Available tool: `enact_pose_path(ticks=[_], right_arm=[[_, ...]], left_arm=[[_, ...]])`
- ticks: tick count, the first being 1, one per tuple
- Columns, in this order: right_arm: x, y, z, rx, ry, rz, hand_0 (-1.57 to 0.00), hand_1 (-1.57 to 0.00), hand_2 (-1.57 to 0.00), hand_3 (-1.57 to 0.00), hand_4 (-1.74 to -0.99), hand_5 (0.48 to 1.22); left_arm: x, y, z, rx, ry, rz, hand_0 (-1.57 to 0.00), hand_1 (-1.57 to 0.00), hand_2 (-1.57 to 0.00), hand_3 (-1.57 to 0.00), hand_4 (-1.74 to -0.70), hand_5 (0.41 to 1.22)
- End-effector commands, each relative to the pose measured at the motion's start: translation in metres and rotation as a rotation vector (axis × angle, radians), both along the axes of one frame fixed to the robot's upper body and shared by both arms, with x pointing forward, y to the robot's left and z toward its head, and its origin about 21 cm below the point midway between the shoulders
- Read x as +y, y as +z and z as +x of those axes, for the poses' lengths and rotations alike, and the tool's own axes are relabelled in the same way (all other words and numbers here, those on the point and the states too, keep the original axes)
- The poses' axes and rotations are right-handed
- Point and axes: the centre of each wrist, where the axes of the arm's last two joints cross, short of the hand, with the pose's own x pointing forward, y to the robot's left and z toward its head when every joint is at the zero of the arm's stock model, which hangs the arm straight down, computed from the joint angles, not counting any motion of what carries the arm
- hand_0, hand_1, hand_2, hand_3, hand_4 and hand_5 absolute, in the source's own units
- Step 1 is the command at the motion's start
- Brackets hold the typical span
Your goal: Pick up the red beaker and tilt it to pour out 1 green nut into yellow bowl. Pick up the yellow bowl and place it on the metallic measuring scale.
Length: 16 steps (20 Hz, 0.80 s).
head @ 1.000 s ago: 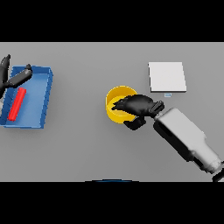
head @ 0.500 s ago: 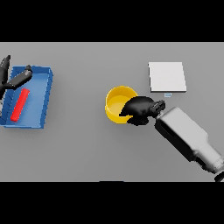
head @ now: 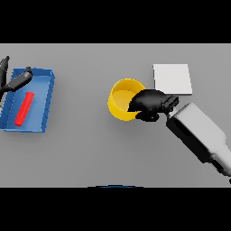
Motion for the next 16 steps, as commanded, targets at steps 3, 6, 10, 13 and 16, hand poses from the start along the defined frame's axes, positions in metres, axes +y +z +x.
enact_pose_path(ticks=[3, 6, 10, 13, 16], right_arm=[[-0.009, 0.021, 0.000, -0.044, -0.040, -0.024, -1.56, -1.56, -1.54, -1.34, -1.726, 1.219], [-0.011, 0.033, 0.000, -0.067, -0.075, -0.019, -1.57, -1.57, -1.55, -1.26, -1.721, 1.219], [-0.018, 0.049, 0.009, -0.103, -0.079, -0.020, -1.57, -1.57, -1.56, -1.24, -1.719, 1.220], [-0.028, 0.061, 0.022, -0.157, -0.122, -0.021, -1.57, -1.57, -1.57, -1.33, -1.720, 1.221], [-0.050, 0.066, 0.038, -0.195, -0.183, -0.028, -1.57, -1.57, -1.57, -1.26, -1.719, 1.221]], left_arm=[[0.000, -0.004, -0.002, 0.009, -0.009, -0.006, 0.00, 0.00, 0.00, 0.00, -0.80, 0.720], [-0.002, -0.001, 0.000, -0.003, -0.010, -0.012, 0.00, 0.00, 0.00, 0.00, -0.81, 0.723], [-0.002, 0.005, 0.001, -0.011, -0.016, 0.002, 0.00, 0.00, 0.00, 0.00, -0.80, 0.723], [-0.003, 0.004, -0.002, -0.013, -0.011, -0.001, 0.00, 0.00, 0.00, 0.00, -0.81, 0.741], [-0.006, 0.007, -0.004, -0.008, -0.005, 0.008, 0.00, 0.00, 0.00, 0.00, -0.80, 0.734]])
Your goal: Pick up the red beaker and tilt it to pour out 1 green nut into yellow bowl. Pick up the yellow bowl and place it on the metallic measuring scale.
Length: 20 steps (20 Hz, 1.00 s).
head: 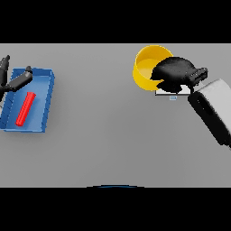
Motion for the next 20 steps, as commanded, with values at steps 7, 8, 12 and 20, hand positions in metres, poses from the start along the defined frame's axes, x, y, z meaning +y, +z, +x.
enact_pose_path(ticks=[7, 8, 12, 20], right_arm=[[-0.042, -0.017, 0.027, 0.017, -0.157, 0.031, -1.57, -1.57, -1.57, -1.18, -1.720, 1.221], [-0.048, -0.020, 0.029, 0.008, -0.174, 0.031, -1.57, -1.57, -1.57, -1.17, -1.720, 1.221], [-0.064, -0.035, 0.041, 0.025, -0.248, 0.024, -1.57, -1.57, -1.57, -1.23, -1.722, 1.221], [-0.068, -0.069, 0.055, 0.040, -0.306, 0.032, -1.57, -1.52, -1.56, -1.48, -1.727, 1.221]], left_arm=[[-0.002, -0.001, -0.006, 0.016, 0.023, 0.002, 0.00, 0.00, 0.00, 0.00, -0.83, 0.769], [0.002, -0.001, -0.004, 0.023, 0.036, 0.010, 0.00, 0.00, 0.00, 0.00, -0.83, 0.773], [0.006, 0.004, -0.005, 0.024, 0.041, 0.008, 0.00, 0.00, 0.00, 0.00, -0.82, 0.763], [0.005, 0.003, -0.003, 0.026, 0.032, 0.013, 0.00, 0.00, 0.00, 0.00, -0.80, 0.733]])
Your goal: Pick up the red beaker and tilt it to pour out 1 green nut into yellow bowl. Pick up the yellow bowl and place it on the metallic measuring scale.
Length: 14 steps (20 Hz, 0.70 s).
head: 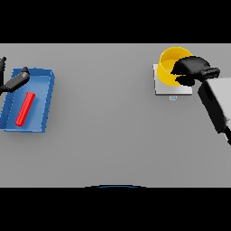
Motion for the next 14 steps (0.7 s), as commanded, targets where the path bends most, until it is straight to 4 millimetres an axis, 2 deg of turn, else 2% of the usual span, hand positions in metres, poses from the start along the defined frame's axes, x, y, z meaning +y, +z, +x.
enact_pose_path(ticks=[1, 5, 7, 8, 9, 11, 12, 14], right_arm=[[-0.0020, -0.0046, -0.0007, 0.004, -0.004, -0.002, -1.57, -1.50, -1.56, -1.50, -1.727, 1.221], [-0.0044, -0.0138, 0.0008, 0.018, -0.016, 0.010, -1.55, -1.42, -1.57, -1.48, -1.721, 1.221], [-0.0080, -0.0105, 0.0035, 0.032, -0.031, 0.016, -1.54, -1.41, -1.57, -1.17, -1.728, 1.221], [-0.0068, -0.0101, 0.0050, 0.043, -0.036, 0.026, -1.54, -1.44, -1.50, -1.02, -1.659, 1.221], [-0.0057, -0.0120, 0.0059, 0.052, -0.051, 0.031, -1.52, -1.35, -1.35, -0.91, -1.596, 1.134], [-0.0092, -0.0112, 0.0066, 0.060, -0.047, 0.038, -0.98, -0.87, -0.95, -0.76, -1.504, 0.983], [-0.0096, -0.0120, 0.0066, 0.065, -0.048, 0.032, -0.78, -0.69, -0.81, -0.71, -1.470, 0.928], [-0.0086, -0.0119, 0.0075, 0.081, -0.050, 0.030, -0.50, -0.44, -0.60, -0.64, -1.425, 0.851]], left_arm=[[-0.0022, 0.0011, 0.0007, 0.000, 0.007, -0.001, 0.00, 0.00, 0.00, 0.00, -0.80, 0.729], [-0.0040, -0.0016, 0.0028, 0.005, 0.005, -0.008, 0.00, 0.00, 0.00, 0.00, -0.81, 0.734], [-0.0047, 0.0003, 0.0031, -0.008, 0.008, -0.006, 0.00, 0.00, 0.00, 0.00, -0.81, 0.740], [-0.0049, -0.0004, 0.0041, -0.003, 0.008, -0.013, 0.00, 0.00, 0.00, 0.00, -0.81, 0.745], [-0.0060, -0.0019, 0.0058, 0.006, -0.002, -0.011, 0.00, 0.00, 0.00, 0.00, -0.81, 0.745], [-0.0065, -0.0035, 0.0068, 0.008, 0.003, -0.008, 0.00, 0.00, 0.00, 0.00, -0.81, 0.744], [-0.0071, -0.0048, 0.0064, 0.019, 0.004, -0.011, 0.00, 0.00, 0.00, 0.00, -0.81, 0.745], [-0.0059, -0.0034, 0.0060, 0.015, 0.007, -0.002, 0.00, 0.00, 0.00, 0.00, -0.81, 0.740]])
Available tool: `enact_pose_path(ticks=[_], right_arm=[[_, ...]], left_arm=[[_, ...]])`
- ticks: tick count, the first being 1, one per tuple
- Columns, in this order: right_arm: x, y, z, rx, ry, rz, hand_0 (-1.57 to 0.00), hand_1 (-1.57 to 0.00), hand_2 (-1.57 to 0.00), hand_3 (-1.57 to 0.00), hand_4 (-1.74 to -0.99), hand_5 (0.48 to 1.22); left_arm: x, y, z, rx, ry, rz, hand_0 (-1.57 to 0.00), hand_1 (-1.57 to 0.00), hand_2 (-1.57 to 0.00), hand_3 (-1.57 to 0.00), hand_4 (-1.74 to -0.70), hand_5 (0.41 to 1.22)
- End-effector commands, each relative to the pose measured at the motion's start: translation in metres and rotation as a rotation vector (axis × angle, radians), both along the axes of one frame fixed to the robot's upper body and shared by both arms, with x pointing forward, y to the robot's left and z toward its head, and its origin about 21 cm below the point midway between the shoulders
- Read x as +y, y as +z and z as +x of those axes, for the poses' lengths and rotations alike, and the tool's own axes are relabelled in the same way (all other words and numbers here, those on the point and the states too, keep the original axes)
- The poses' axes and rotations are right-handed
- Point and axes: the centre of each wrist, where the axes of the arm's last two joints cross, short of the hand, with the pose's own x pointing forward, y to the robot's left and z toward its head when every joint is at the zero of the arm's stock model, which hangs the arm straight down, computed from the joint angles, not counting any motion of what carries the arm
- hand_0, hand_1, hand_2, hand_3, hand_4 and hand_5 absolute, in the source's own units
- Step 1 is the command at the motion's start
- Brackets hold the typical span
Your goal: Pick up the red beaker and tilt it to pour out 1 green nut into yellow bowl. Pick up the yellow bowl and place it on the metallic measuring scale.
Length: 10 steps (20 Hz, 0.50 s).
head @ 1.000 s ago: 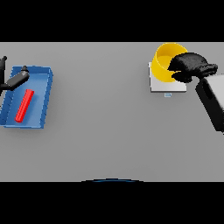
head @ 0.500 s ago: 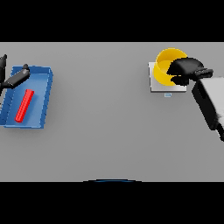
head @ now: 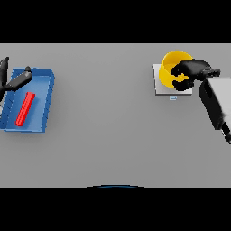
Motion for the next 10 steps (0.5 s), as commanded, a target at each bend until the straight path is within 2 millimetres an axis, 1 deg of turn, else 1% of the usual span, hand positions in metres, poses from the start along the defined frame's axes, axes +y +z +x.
enact_pose_path(ticks=[1, 3, 4, 5, 8, 10], right_arm=[[0.0015, -0.0006, 0.0003, 0.002, 0.010, -0.002, -0.40, -0.35, -0.52, -0.60, -1.410, 0.821], [0.0019, -0.0010, 0.0012, 0.012, 0.022, -0.005, -0.25, -0.23, -0.39, -0.54, -1.385, 0.780], [0.0019, 0.0006, 0.0024, 0.016, 0.034, -0.009, -0.20, -0.18, -0.34, -0.51, -1.372, 0.766], [-0.0022, -0.0014, 0.0019, 0.023, 0.039, -0.017, -0.16, -0.14, -0.29, -0.47, -1.356, 0.755], [0.0017, -0.0056, 0.0031, 0.036, 0.050, -0.033, -0.08, -0.07, -0.17, -0.39, -1.325, 0.737], [0.0009, -0.0006, 0.0053, 0.031, 0.049, -0.036, -0.05, -0.05, -0.12, -0.35, -1.308, 0.733]], left_arm=[[-0.0033, 0.0023, 0.0029, -0.006, -0.013, 0.002, 0.00, 0.00, 0.00, 0.00, -0.81, 0.738], [-0.0023, 0.0006, 0.0046, -0.002, 0.000, -0.005, 0.00, 0.00, 0.00, 0.00, -0.81, 0.739], [-0.0006, -0.0002, 0.0048, -0.002, -0.003, -0.004, 0.00, 0.00, 0.00, 0.00, -0.81, 0.737], [0.0030, -0.0031, 0.0044, -0.002, -0.003, -0.001, 0.00, 0.00, 0.00, 0.00, -0.81, 0.736], [-0.0008, -0.0017, 0.0025, -0.010, -0.007, -0.013, 0.00, 0.00, 0.00, 0.00, -0.82, 0.733], [-0.0038, 0.0001, 0.0039, -0.005, -0.004, -0.020, 0.00, 0.00, 0.00, 0.00, -0.82, 0.734]])
